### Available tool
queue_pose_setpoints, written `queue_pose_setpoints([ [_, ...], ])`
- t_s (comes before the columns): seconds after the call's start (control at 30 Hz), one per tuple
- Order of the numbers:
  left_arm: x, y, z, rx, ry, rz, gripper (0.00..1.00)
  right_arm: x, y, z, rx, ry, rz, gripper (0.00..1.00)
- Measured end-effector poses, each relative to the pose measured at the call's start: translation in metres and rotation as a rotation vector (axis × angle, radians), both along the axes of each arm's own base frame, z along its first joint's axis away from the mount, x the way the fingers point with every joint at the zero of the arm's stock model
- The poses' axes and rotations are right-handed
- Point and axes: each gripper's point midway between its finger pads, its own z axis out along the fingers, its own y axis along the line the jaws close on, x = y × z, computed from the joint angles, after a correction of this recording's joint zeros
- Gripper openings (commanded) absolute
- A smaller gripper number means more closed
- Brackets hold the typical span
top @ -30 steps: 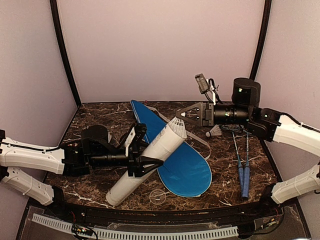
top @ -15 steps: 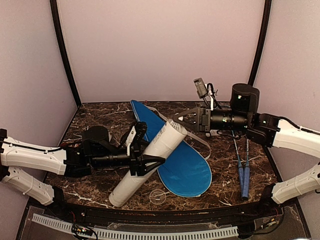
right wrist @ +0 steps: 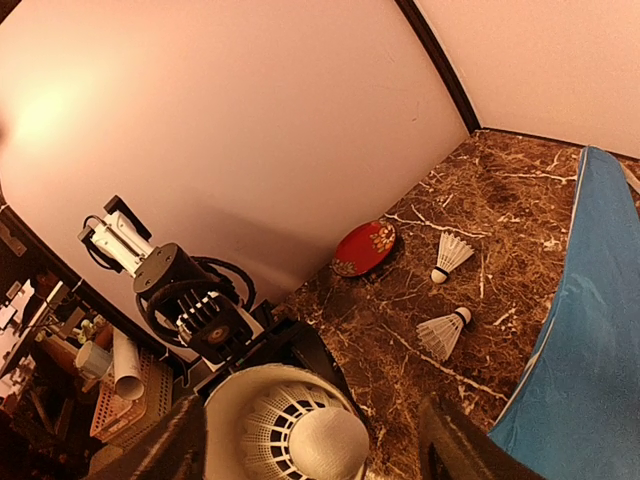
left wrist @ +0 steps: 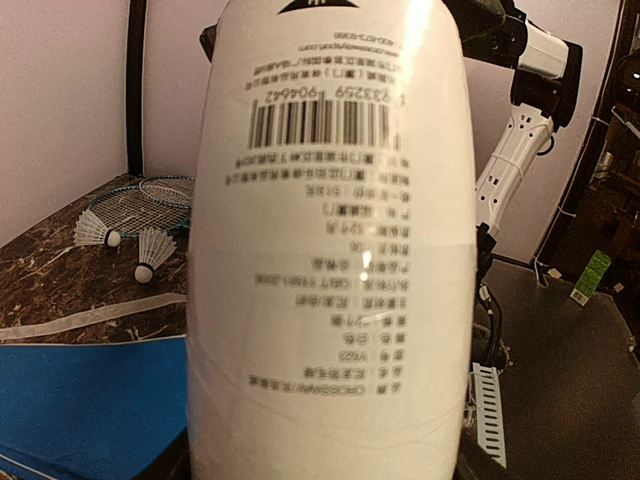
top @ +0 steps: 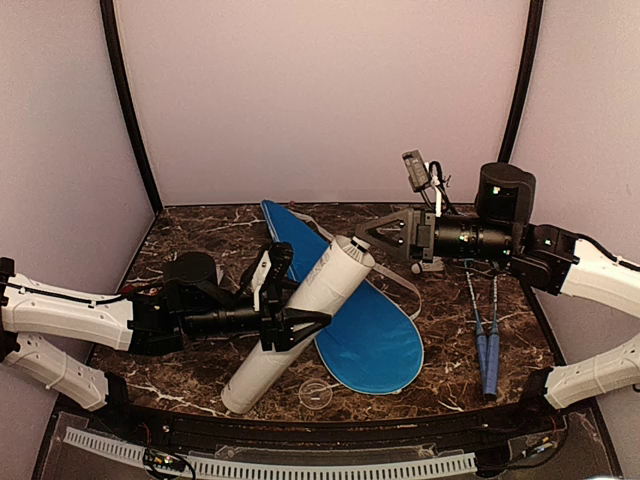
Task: Pack up the badminton gear
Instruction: Press the shuttlecock into the shuttle tube.
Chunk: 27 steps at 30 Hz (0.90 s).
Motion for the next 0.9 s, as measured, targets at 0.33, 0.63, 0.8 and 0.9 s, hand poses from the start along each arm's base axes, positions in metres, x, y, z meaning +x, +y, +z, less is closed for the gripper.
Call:
queue_pose_setpoints([
  [0.33,0.0,0.0,0.0,0.0,-0.002,-0.001,0.64,0.002,-0.003,-0.001,-0.031,0.016,-0.006,0.22],
  [0.63,0.0,0.0,0.0,-0.001,-0.002,0.0,0.64,-0.01,0.005,-0.003,-0.039,0.035,0.093,0.17],
  [0.8,0.0,0.0,0.0,-0.001,-0.002,0.001,0.64,-0.019,0.011,-0.002,-0.036,0.049,0.165,0.17],
  [0.9,0.001,0.0,0.0,-0.001,-0.002,0.004,0.64,-0.021,0.012,-0.004,-0.041,0.057,0.18,0.27],
])
